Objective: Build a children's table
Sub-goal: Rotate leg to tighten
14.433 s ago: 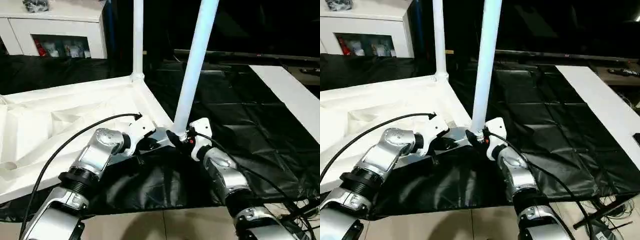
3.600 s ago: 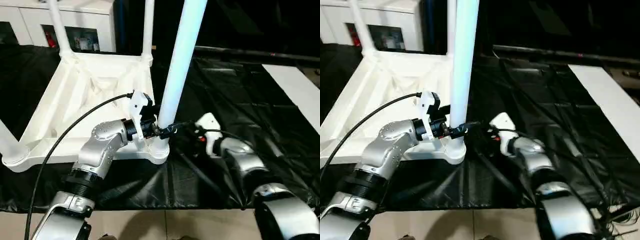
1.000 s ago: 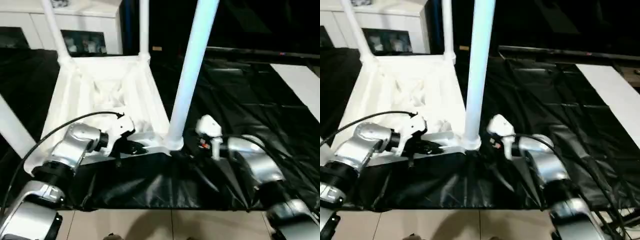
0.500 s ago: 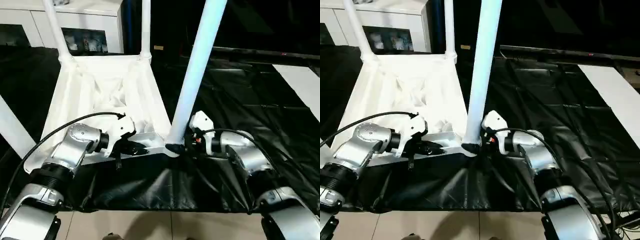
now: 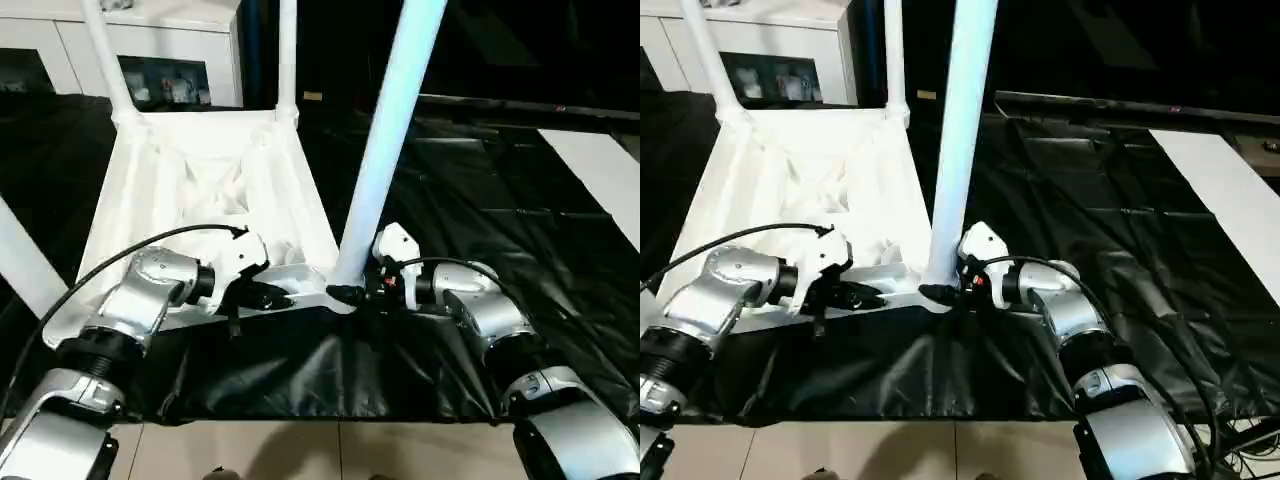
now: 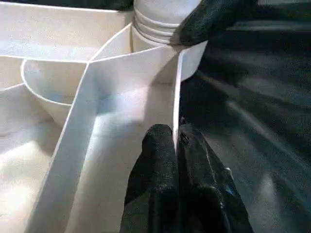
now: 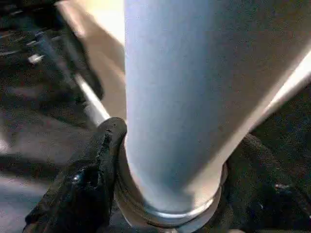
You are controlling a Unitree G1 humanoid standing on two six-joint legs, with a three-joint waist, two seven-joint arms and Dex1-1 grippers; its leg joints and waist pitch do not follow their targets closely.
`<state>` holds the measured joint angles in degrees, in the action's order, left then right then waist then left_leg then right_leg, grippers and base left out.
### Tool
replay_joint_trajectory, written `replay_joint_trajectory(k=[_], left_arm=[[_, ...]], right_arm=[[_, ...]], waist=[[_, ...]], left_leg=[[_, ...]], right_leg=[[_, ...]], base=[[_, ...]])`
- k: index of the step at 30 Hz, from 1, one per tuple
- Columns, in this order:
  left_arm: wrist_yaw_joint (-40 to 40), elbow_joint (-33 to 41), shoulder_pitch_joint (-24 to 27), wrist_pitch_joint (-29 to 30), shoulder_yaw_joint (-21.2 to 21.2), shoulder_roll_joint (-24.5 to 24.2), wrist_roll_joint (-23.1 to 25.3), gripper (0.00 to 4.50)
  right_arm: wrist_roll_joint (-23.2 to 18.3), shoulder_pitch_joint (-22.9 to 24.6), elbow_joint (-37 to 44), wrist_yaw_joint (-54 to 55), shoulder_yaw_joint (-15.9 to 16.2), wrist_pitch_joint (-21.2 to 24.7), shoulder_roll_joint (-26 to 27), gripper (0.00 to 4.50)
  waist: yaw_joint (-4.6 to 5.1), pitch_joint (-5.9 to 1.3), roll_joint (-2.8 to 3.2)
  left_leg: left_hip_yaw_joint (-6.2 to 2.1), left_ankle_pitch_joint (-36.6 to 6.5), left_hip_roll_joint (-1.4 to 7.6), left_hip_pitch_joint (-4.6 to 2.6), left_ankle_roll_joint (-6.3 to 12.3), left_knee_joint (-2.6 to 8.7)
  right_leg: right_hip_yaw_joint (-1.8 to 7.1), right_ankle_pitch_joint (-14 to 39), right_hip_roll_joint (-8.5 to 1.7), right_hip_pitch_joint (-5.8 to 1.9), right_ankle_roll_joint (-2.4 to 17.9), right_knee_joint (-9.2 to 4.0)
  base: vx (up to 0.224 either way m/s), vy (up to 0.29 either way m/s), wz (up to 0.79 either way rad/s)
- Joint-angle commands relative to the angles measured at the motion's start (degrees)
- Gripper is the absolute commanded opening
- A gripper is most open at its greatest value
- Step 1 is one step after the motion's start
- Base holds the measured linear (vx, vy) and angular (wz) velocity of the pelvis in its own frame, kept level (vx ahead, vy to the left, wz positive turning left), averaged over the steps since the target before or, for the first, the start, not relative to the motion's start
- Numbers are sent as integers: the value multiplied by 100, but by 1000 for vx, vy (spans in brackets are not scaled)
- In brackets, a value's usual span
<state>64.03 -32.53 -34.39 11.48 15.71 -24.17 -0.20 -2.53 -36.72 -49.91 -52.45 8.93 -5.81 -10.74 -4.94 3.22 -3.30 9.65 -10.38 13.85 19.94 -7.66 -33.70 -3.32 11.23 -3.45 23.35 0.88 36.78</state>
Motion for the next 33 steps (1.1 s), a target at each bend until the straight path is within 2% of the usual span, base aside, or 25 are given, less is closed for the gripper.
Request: replay_joint_trajectory(k=[1, 2, 3, 4, 5, 6, 7, 9, 11, 13, 14, 16, 17, 18, 19, 21, 22, 23, 25, 27, 30, 33], left_arm=[[-639, -45, -25, 239, 26, 402, 28, 0], [-912, -19, -31, 365, 88, 701, 67, 0], [-947, -16, -32, 381, 97, 741, 72, 0], [-1200, -52, -62, 461, 106, 963, 98, 0], [-1456, -104, -99, 549, 108, 1186, 120, 0], [-1495, -113, -105, 564, 108, 1219, 123, 0], [-1641, -156, -131, 595, 133, 1316, 182, 0], [-1756, -201, -161, 586, 152, 1373, 248, 0], [-1682, -161, -159, 559, 115, 1311, 247, 0], [-1623, -124, -146, 565, 100, 1273, 249, 0], [-1518, -84, -125, 541, 104, 1205, 246, 0], [-1357, -11, -80, 491, 104, 1085, 248, 0], [-1167, 80, -15, 479, 55, 944, 216, 0], [-1146, 91, -7, 479, 48, 928, 212, 0], [-1033, 126, 26, 435, 26, 851, 194, 0], [-953, 155, 51, 447, 7, 789, 181, 0], [-933, 162, 57, 449, 3, 774, 178, 0], [-627, 202, 107, 325, -33, 571, 118, 0], [-472, 220, 131, 304, -79, 467, 74, 0], [6, 260, 172, 135, -132, 220, -65, 0], [500, 335, 229, -74, -110, 24, -182, 0], [808, 378, 271, -212, -54, -129, -201, 0]], right_arm=[[153, 226, 86, 277, 190, 129, 272, 271], [185, 376, 150, 671, 218, 255, 564, 270], [190, 395, 158, 725, 221, 273, 605, 270], [234, 418, 93, 1153, 214, 337, 866, 270], [296, 390, -29, 1656, 207, 424, 1166, 270], [307, 380, -53, 1739, 207, 443, 1216, 270], [315, 304, -158, 2036, 193, 459, 1465, 270], [270, 174, -267, 2235, 166, 410, 1766, 270], [147, 75, -225, 2088, 111, 180, 1918, 270], [92, 75, -171, 1995, 77, 111, 1918, 326], [0, 96, -92, 1858, 18, 77, 1874, 340], [-143, 181, 101, 1558, -57, 93, 1733, 346], [-218, 306, 338, 1087, -44, 76, 1432, 361], [-224, 322, 366, 1034, -42, 78, 1394, 378], [-251, 375, 470, 805, -39, 72, 1220, 388], [-252, 399, 521, 656, -35, 72, 1081, 390], [-252, 405, 533, 619, -34, 72, 1047, 412], [-221, 398, 552, 173, 4, 7, 675, 412], [-210, 379, 536, -99, 29, -39, 473, 412], [-287, 310, 538, -803, 86, -63, 89, 412], [-330, 281, 602, -1459, 198, -33, -174, 412], [-231, 218, 560, -1766, 253, -91, -317, 412]], waist=[[15, -314, 12], [17, -309, 7], [29, -295, 18], [21, -285, 48], [61, -265, 17], [77, -264, 24], [71, -280, 37], [135, -293, 50], [179, -316, 55], [182, -330, 67], [182, -339, 49], [173, -349, 49], [170, -339, 61], [152, -351, 53], [153, -355, 25], [139, -361, 8], [131, -363, 10], [114, -377, -7], [90, -402, 2], [97, -425, -12], [115, -429, -13], [113, -429, 1]], left_leg=[[68, -1316, -54, -15, 25, 405], [65, -1380, -59, -18, 24, 409], [70, -1442, -60, -33, 14, 421], [59, -1551, -68, -52, 6, 422], [51, -1754, -86, -57, -31, 437], [31, -1954, -107, -95, -70, 431], [16, -1997, -116, -113, -64, 425], [-14, -2123, -133, -92, -50, 437], [-28, -2221, -130, -92, 4, 451], [-32, -2139, -109, -76, 39, 481], [-27, -2095, -105, -72, 58, 489], [-17, -1958, -89, -48, 112, 508], [-5, -1957, -85, -54, 133, 510], [7, -1892, -74, -50, 171, 506], [21, -1830, -69, -43, 186, 497], [49, -1651, -74, -37, 231, 480], [47, -1594, -77, -26, 232, 482], [57, -1443, -76, -23, 254, 474], [76, -1145, -66, -7, 322, 450], [84, -818, -70, 29, 411, 431], [81, -620, -63, 39, 504, 424], [93, -627, -44, 1, 521, 418]], right_leg=[[251, 2000, -370, -250, 882, -567], [247, 2115, -368, -240, 843, -584], [253, 2217, -357, -223, 784, -618], [244, 2372, -363, -212, 753, -632], [230, 2797, -357, -199, 630, -672], [217, 3280, -370, -176, 463, -730], [205, 3412, -385, -177, 402, -747], [180, 3607, -377, -161, 250, -795], [145, 3562, -379, -164, 217, -831], [146, 3201, -373, -189, 318, -802], [144, 3069, -368, -202, 355, -793], [162, 2683, -368, -225, 486, -752], [173, 2568, -362, -211, 560, -745], [188, 2359, -364, -237, 622, -731], [199, 2246, -363, -230, 673, -714], [215, 2085, -363, -235, 792, -687], [212, 2071, -364, -251, 797, -682], [210, 1994, -367, -260, 800, -677], [218, 1536, -360, -285, 902, -627], [213, 972, -347, -330, 1059, -552], [204, 449, -336, -352, 1252, -483], [204, 243, -331, -337, 1392, -458]], base=[[0, 0, 0], [0, 0, 0], [0, 0, 0], [0, 0, 0], [0, 0, 0], [0, 0, 0], [0, 0, 0], [0, 0, 0], [0, 0, 0], [0, 0, 0], [0, 0, 0], [0, 0, 0], [0, 0, 0], [0, 0, 0], [0, 0, 0], [0, 0, 0], [0, 0, 0], [0, 0, 0], [0, 0, 0], [0, 0, 0], [0, 0, 0], [0, 0, 0]])
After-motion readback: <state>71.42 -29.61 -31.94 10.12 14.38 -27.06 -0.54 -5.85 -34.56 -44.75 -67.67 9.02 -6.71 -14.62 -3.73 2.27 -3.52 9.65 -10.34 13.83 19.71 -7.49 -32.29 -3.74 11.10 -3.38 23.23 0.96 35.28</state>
